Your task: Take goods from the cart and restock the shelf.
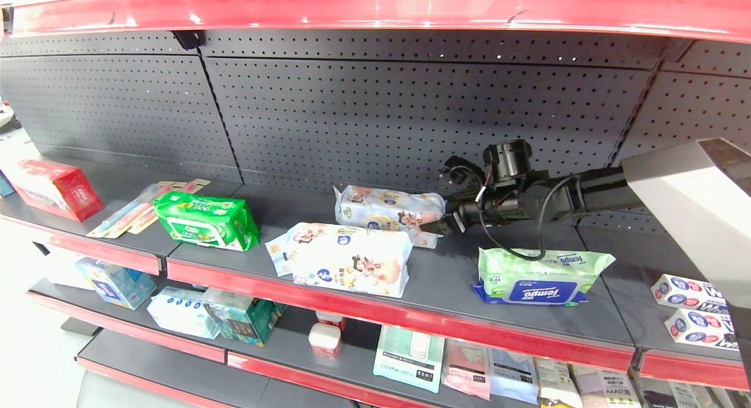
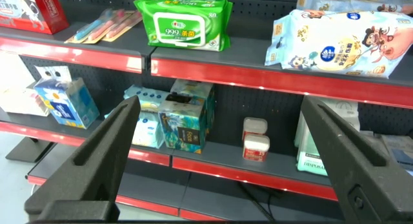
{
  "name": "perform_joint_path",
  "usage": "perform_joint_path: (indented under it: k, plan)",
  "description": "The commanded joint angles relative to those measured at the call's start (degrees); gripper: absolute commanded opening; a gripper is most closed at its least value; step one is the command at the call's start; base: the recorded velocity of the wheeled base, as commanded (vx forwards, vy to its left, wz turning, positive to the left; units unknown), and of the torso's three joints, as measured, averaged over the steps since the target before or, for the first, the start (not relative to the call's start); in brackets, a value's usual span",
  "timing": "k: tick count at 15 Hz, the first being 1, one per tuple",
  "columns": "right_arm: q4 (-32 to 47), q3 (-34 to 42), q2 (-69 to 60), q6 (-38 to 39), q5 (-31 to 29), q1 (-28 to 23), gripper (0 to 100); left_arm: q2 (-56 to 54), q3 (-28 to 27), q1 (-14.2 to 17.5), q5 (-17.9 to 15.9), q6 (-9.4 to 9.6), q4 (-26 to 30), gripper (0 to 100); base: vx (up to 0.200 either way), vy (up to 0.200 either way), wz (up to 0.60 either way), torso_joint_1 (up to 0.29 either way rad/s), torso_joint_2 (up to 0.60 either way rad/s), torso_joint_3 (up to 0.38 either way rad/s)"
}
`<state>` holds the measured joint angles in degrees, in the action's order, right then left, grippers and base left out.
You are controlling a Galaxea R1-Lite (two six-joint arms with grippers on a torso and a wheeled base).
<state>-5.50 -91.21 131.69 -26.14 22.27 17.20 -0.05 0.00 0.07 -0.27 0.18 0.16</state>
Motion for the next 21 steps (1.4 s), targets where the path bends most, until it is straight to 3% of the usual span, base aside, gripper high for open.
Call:
perform_joint_path:
  k: [1,4,7,14,18,21]
  plan:
    - [0.0,1.3,-2.8,2.9,0.1,-0.1,100,0.0,0.0,0.0,0.0,-0.01,0.0,100,0.000,0.000,0.00,0.000,0.00,0.000]
    - [0.0,5.1,-5.8,9.5,0.2,0.0,100,0.0,0.0,0.0,0.0,-0.01,0.0,100,0.000,0.000,0.00,0.000,0.00,0.000]
    - [-0.5,9.6,-8.8,10.1,0.1,0.4,100,0.0,0.0,0.0,0.0,-0.01,0.0,100,0.000,0.000,0.00,0.000,0.00,0.000]
    - [-0.7,11.3,-11.5,21.6,-0.3,0.2,100,0.0,0.0,0.0,0.0,-0.01,0.0,100,0.000,0.000,0.00,0.000,0.00,0.000]
    - [-0.7,12.3,-13.7,33.0,-2.7,0.9,100,0.0,0.0,0.0,0.0,-0.01,0.0,100,0.000,0.000,0.00,0.000,0.00,0.000]
    - [-0.9,16.2,-15.7,34.1,-3.2,2.3,100,0.0,0.0,0.0,0.0,-0.01,0.0,100,0.000,0.000,0.00,0.000,0.00,0.000]
